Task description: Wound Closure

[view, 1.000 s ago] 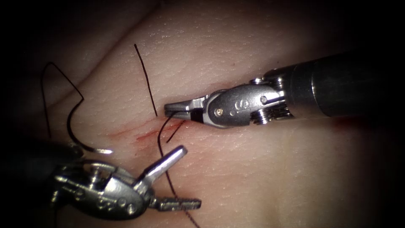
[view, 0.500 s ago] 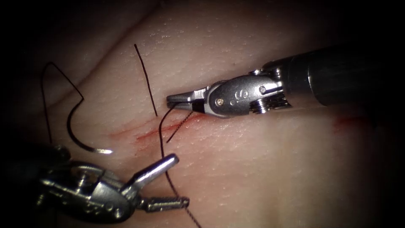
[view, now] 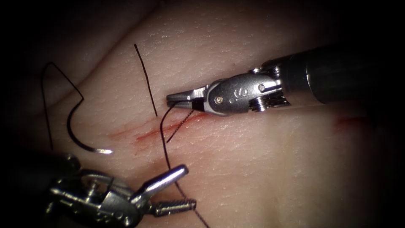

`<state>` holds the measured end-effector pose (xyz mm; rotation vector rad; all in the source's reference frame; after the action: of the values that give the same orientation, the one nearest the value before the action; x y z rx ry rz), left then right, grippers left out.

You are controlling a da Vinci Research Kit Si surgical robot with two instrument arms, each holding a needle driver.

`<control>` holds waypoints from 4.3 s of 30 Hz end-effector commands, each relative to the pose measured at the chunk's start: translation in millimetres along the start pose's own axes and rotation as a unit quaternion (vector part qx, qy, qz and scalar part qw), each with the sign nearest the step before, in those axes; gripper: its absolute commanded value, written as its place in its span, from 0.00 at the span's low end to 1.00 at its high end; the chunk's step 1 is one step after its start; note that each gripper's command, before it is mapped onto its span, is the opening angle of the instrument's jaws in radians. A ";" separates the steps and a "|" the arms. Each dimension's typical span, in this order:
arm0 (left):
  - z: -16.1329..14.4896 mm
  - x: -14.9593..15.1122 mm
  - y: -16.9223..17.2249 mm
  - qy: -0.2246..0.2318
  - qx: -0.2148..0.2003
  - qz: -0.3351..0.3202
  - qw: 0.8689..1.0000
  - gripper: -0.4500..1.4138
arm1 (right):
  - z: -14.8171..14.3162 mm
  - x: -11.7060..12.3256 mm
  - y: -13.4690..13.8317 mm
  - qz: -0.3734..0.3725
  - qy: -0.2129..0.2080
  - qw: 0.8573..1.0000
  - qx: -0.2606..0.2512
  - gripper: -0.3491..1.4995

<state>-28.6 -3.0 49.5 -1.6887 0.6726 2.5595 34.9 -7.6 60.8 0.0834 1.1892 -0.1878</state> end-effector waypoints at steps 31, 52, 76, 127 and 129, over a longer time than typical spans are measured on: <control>-7.3 -3.0 -0.5 -0.012 -0.016 0.003 1.000 0.00 | -2.5 1.7 -4.5 0.017 0.021 0.999 0.018 0.00; -9.6 -6.4 1.2 -0.049 -0.034 0.027 0.998 0.00 | -8.2 4.1 1.3 0.152 0.083 0.985 -0.013 0.84; -9.4 -6.9 -1.6 -0.044 -0.040 0.022 0.998 0.00 | 4.4 -1.8 -1.3 0.116 0.079 0.989 0.046 0.00; -1.6 -11.7 2.0 -0.046 -0.088 0.036 0.994 0.00 | 5.6 1.6 -0.5 0.259 0.213 0.942 -0.021 0.66; -1.8 -10.6 2.0 -0.046 -0.098 0.045 0.993 0.00 | 5.6 1.5 -0.4 0.260 0.210 0.942 -0.025 0.65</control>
<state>-22.8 -2.5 57.6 -1.6175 0.5233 2.8398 39.9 -8.6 61.1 0.3980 1.5456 0.3493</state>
